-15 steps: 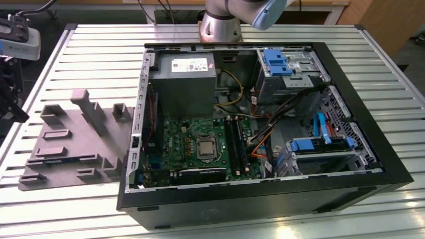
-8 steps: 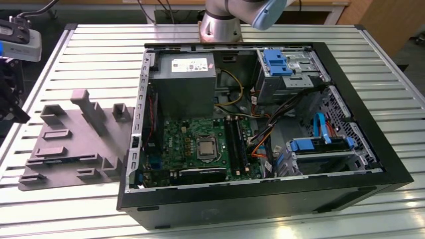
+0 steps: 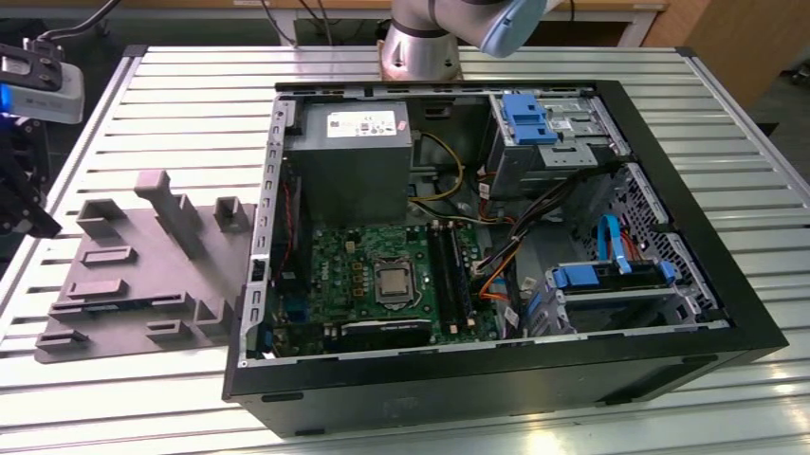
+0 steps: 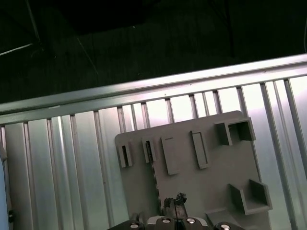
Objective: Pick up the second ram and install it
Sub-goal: 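Pick up the second ram and move it above second insertion slot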
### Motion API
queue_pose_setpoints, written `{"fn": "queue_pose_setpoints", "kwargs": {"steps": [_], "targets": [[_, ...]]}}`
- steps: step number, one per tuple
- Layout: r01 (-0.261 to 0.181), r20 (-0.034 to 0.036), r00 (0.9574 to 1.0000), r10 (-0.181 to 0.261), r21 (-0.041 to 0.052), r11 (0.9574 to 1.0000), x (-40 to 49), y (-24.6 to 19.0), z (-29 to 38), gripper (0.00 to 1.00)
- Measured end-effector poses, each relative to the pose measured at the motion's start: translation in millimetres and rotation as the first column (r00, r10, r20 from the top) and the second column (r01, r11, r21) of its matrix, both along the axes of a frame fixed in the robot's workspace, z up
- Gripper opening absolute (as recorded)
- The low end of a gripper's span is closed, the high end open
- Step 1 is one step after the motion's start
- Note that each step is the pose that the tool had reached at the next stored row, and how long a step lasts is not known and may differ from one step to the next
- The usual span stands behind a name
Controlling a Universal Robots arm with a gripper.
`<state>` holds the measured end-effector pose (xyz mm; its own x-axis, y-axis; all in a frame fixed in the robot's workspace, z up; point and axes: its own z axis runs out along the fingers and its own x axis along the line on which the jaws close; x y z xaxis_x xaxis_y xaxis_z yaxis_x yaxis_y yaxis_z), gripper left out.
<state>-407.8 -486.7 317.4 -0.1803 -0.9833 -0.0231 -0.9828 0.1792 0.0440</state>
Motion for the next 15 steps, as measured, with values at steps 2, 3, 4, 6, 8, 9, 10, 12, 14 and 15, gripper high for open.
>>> {"fn": "queue_pose_setpoints", "kwargs": {"steps": [2,3,4,6,8,9,10,12,14,15], "targets": [[0.000,0.0001,1.0000,0.000,0.0000,1.0000,0.0,0.0,-1.0,0.11],[0.000,0.0000,1.0000,0.000,0.0000,1.0000,0.0,0.0,-1.4,0.11],[0.000,0.0000,1.0000,0.000,0.0000,1.0000,0.0,0.0,-1.9,0.11],[-0.001,0.0000,1.0000,0.001,0.0000,1.0000,0.0,0.0,-3.0,0.11],[-0.001,0.0000,1.0000,0.001,0.0000,1.0000,0.0,0.0,-4.0,0.11],[-0.001,0.0001,1.0000,0.001,0.0000,1.0000,0.0,0.0,-4.5,0.11],[-0.001,0.0001,1.0000,0.001,0.0000,1.0000,0.0,0.0,-5.0,0.11],[-0.001,0.0000,1.0000,0.001,0.0000,1.0000,0.0,0.0,-5.8,0.11],[-0.001,0.0001,1.0000,0.001,0.0000,1.0000,0.0,0.0,-6.8,0.11],[-0.001,0.0001,1.0000,0.001,0.0000,1.0000,0.0,0.0,-7.3,0.11]]}}
